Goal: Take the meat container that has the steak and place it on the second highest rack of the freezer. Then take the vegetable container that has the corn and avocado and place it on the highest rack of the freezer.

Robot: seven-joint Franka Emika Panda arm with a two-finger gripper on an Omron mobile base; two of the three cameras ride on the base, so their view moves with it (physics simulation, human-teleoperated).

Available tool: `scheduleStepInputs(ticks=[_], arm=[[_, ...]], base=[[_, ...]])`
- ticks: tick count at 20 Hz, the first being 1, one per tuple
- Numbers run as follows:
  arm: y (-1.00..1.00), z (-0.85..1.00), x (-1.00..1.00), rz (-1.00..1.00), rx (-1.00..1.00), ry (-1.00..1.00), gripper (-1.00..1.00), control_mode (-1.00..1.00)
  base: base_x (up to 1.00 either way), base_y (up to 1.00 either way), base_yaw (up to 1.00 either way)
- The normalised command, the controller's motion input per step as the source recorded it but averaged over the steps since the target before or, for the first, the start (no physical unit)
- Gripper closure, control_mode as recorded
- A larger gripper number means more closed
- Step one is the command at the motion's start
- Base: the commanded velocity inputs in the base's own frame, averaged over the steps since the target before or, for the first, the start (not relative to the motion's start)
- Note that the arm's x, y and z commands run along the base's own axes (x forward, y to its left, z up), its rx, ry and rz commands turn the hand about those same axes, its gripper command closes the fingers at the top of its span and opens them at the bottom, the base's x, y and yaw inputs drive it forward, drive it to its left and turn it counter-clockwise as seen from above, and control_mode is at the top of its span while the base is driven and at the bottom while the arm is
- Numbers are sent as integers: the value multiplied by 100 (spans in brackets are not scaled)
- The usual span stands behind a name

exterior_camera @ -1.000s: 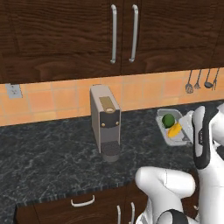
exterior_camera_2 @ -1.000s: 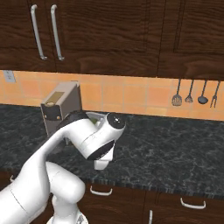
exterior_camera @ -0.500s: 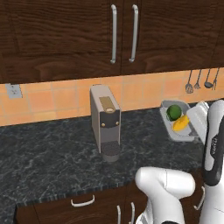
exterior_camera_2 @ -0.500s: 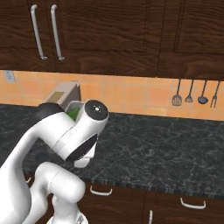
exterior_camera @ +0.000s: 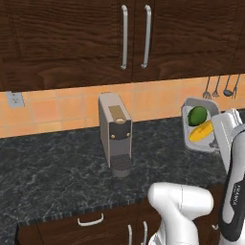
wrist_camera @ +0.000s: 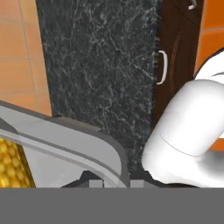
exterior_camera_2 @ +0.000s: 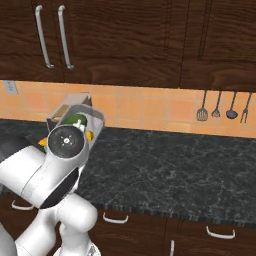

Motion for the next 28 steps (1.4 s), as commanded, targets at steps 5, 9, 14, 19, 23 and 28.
scheduleStepInputs(ticks=[5,9,14,19,23,28], arm=[[0,27,-40,-10,0,-1,100,-100],[2,2,-28,-5,0,0,100,100],[0,0,0,0,0,0,100,100],[0,0,0,0,0,0,100,100],[0,0,0,0,0,0,100,100],[0,0,0,0,0,0,100,100]], base=[[0,0,0],[-32,0,-4],[-75,-18,-17],[-13,-16,-84],[0,0,-98],[0,-12,-92]])
